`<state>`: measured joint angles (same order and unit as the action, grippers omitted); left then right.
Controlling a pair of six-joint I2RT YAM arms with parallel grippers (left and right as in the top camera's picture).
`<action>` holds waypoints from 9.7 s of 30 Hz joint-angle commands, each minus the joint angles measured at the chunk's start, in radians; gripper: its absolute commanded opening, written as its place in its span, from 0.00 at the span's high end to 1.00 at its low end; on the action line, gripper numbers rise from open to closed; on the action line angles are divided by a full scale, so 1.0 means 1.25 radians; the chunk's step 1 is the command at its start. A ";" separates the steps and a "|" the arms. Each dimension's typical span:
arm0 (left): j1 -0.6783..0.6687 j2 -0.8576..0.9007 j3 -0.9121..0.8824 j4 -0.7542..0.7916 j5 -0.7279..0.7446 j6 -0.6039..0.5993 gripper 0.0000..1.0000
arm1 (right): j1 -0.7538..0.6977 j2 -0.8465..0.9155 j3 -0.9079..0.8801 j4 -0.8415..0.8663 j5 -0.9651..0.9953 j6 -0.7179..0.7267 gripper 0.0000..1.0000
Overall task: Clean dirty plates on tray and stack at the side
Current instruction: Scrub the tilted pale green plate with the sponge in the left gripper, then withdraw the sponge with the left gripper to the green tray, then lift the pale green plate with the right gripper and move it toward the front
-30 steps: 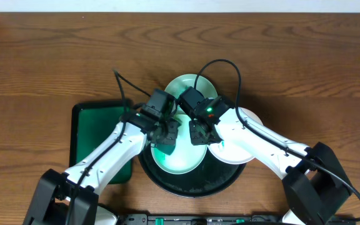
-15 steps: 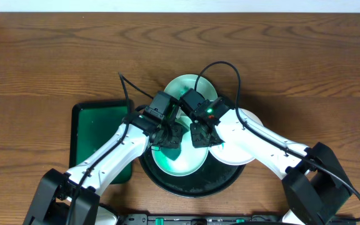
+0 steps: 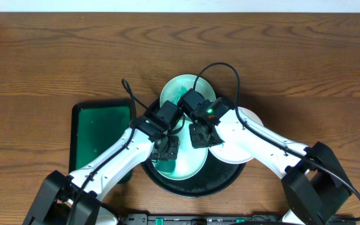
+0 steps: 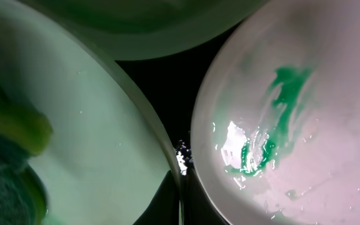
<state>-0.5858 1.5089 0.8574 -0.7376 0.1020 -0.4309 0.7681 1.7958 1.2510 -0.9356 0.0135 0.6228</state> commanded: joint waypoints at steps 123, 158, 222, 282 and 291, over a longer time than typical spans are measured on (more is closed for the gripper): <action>0.007 -0.063 0.002 0.065 -0.167 -0.111 0.88 | -0.003 -0.008 0.020 0.012 -0.020 -0.038 0.34; 0.007 -0.063 0.002 0.057 -0.167 -0.111 0.88 | -0.016 -0.008 -0.091 0.145 -0.019 0.099 0.56; 0.105 -0.212 0.112 -0.035 -0.253 -0.079 0.93 | -0.016 -0.017 -0.099 0.183 0.003 0.009 0.98; 0.342 -0.186 0.112 -0.223 -0.198 -0.132 0.93 | 0.453 -0.235 -0.064 0.474 1.123 -0.942 0.99; 0.342 -0.186 0.112 -0.223 -0.198 -0.132 0.93 | 0.438 -0.235 -0.064 0.412 1.051 -0.699 0.99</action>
<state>-0.1642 1.2720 0.9813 -1.0142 -0.1371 -0.6025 1.3262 1.5143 1.1557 -0.3706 1.3785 -0.4721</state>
